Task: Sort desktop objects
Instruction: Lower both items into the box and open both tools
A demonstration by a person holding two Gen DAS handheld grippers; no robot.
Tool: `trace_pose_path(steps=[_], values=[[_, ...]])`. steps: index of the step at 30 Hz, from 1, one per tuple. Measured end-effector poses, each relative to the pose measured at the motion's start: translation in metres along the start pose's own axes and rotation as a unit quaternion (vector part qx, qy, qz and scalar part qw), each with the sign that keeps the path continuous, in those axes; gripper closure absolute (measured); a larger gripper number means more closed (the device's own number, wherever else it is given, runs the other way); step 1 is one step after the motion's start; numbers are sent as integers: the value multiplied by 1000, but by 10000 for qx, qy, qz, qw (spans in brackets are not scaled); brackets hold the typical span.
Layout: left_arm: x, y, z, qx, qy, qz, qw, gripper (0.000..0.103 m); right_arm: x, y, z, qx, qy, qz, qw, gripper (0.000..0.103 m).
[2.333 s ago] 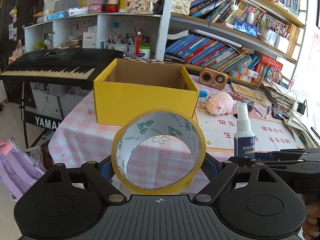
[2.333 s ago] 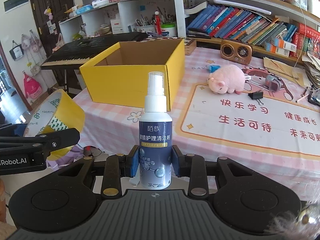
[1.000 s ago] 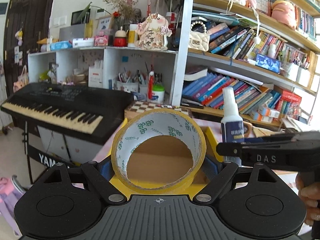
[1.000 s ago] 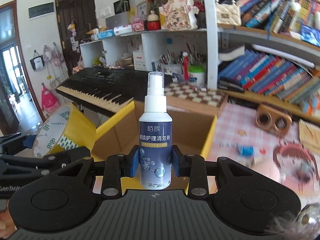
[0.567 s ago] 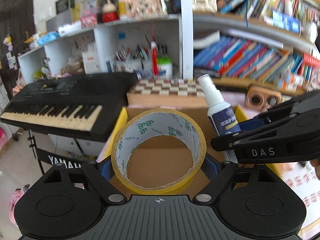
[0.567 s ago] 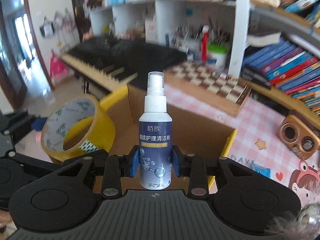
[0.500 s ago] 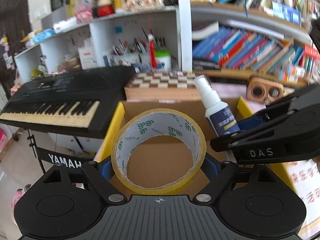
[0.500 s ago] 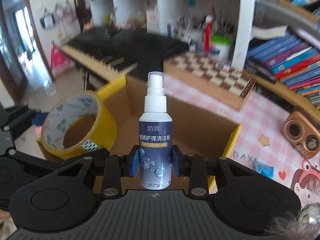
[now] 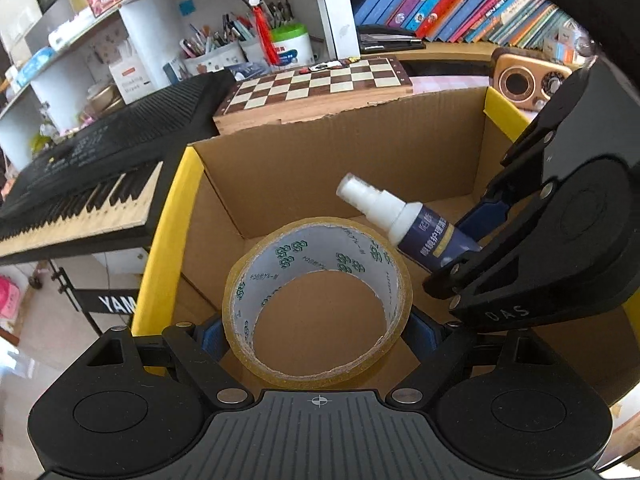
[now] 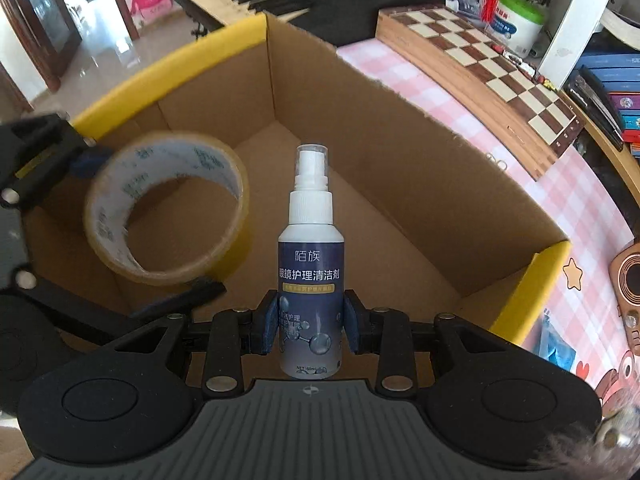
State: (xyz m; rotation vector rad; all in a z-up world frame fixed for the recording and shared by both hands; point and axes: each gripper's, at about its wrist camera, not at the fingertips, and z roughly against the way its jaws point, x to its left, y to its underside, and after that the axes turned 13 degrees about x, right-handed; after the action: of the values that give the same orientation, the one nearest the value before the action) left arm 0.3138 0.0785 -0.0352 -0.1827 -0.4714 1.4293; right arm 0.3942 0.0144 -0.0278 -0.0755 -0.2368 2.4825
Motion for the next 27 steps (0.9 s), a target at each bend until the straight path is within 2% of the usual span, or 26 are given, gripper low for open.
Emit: trace_pose_path(steps=[9, 15, 22, 27], values=[[0, -3, -2, 73, -79, -108, 9999, 15, -4, -5, -9, 138, -59, -60, 9999, 72], [-1, -3, 0, -18, -232, -58, 9997, 7, -7, 2, -1, -134, 31, -156, 9998, 70], [-1, 5, 14, -213, -203, -4, 9996, 7, -12, 13, 28, -839, 45, -503, 9952, 66], [1, 9, 41, -646, -162, 172, 9976, 4, -16, 32, 58, -1547, 69, -915, 9837, 63]])
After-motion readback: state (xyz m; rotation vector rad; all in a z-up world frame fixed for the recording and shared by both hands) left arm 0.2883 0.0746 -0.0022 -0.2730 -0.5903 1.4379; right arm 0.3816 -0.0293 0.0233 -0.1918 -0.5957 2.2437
